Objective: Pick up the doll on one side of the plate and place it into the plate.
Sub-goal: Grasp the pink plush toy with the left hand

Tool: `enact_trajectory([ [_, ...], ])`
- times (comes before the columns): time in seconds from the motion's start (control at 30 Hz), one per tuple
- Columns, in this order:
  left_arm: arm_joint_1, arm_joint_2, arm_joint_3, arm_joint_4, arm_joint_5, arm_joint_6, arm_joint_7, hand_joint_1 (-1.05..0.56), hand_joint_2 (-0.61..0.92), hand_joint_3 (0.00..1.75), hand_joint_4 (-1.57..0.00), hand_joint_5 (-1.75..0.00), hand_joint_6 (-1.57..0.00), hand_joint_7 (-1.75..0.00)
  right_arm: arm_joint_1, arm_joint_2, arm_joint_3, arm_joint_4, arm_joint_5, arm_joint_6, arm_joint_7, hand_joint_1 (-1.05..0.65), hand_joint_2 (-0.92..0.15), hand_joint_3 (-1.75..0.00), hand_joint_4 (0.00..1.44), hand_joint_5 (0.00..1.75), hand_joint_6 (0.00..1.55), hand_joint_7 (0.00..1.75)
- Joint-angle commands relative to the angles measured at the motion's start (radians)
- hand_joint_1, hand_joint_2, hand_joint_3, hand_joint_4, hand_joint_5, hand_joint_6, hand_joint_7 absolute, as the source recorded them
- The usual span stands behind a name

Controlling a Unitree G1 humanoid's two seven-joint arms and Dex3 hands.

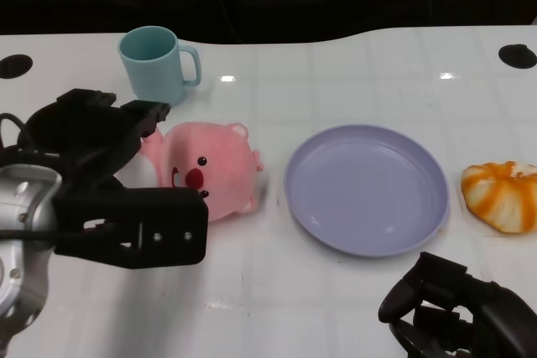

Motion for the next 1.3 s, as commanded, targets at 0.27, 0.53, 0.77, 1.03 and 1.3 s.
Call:
enact_trajectory([
  [0.27,-0.106,-0.053,-0.061,0.217,0.052,-0.007,0.016,-0.73,0.9,0.0,-0.01,-0.23,-0.13,0.0,0.013,-0.004,0.008,-0.024,0.002,0.009,-0.006,-0.27,-0.92,-0.51,0.66,1.75,0.46,1.66],
  [0.53,-0.177,-0.098,-0.098,0.403,0.06,-0.031,0.079,-0.72,0.9,0.01,0.0,-0.21,-0.12,0.0,0.021,-0.001,0.014,-0.028,0.004,0.006,-0.006,-0.25,-0.92,-0.52,0.66,1.75,0.46,1.66],
  [0.77,-0.222,-0.142,-0.114,0.531,0.049,-0.044,0.144,-0.71,0.89,0.0,0.0,-0.2,-0.13,-0.01,0.022,-0.003,0.01,-0.028,0.009,0.002,-0.003,-0.25,-0.92,-0.52,0.66,1.75,0.46,1.67],
  [1.03,-0.285,-0.186,-0.149,0.739,0.029,-0.104,0.23,-0.7,0.89,0.0,-0.01,-0.21,-0.16,-0.01,0.027,-0.003,0.009,-0.029,0.012,0.002,0.0,-0.26,-0.92,-0.52,0.66,1.75,0.46,1.67],
  [1.3,-0.363,-0.236,-0.178,1.0,-0.014,-0.18,0.306,-0.7,0.9,0.01,-0.03,-0.21,-0.18,-0.01,0.034,-0.005,0.005,-0.032,0.016,-0.002,0.004,-0.27,-0.92,-0.51,0.66,1.75,0.46,1.67],
])
